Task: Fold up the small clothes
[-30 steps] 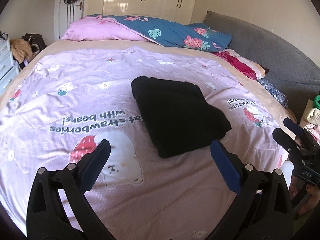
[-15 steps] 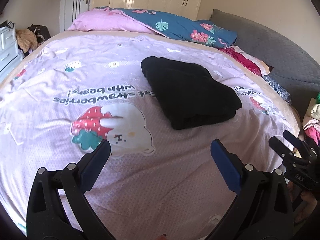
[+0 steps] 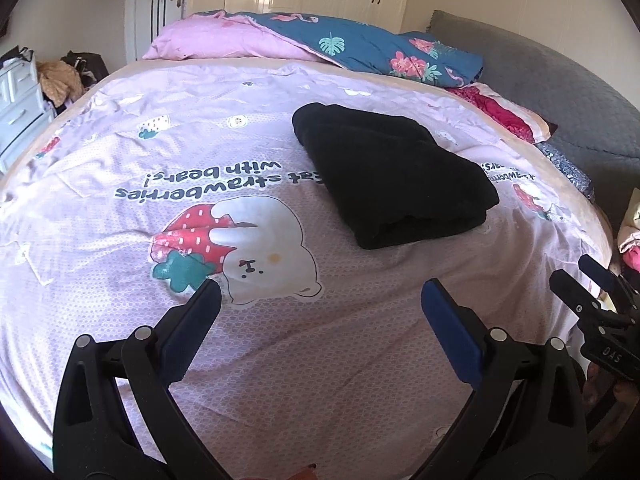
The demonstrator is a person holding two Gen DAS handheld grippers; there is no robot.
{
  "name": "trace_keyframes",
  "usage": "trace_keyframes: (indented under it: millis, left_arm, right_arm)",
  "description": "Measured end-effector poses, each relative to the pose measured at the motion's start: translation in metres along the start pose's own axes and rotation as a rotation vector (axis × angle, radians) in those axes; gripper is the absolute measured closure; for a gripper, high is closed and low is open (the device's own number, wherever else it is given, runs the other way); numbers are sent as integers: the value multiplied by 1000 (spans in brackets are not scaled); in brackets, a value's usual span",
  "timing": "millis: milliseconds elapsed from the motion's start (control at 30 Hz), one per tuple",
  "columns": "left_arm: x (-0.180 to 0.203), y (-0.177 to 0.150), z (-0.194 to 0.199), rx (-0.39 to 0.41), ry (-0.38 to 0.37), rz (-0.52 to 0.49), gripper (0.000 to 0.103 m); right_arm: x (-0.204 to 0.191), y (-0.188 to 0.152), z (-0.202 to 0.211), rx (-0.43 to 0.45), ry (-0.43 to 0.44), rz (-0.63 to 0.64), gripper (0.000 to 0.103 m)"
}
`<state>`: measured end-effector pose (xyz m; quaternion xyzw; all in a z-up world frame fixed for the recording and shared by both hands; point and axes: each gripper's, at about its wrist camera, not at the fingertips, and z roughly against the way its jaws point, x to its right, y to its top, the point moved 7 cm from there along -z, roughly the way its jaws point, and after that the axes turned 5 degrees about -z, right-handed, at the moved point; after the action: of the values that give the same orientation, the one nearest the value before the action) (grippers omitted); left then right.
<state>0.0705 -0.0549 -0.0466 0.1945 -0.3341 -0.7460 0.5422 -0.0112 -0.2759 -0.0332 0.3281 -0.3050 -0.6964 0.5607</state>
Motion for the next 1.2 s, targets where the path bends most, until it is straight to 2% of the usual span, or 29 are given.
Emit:
trace_keyframes:
  millis: [1200]
  left_arm:
    - [1, -1, -1, -11, -6, 8, 9]
  right_arm:
    - [-2, -6, -6, -26, 4, -11, 4]
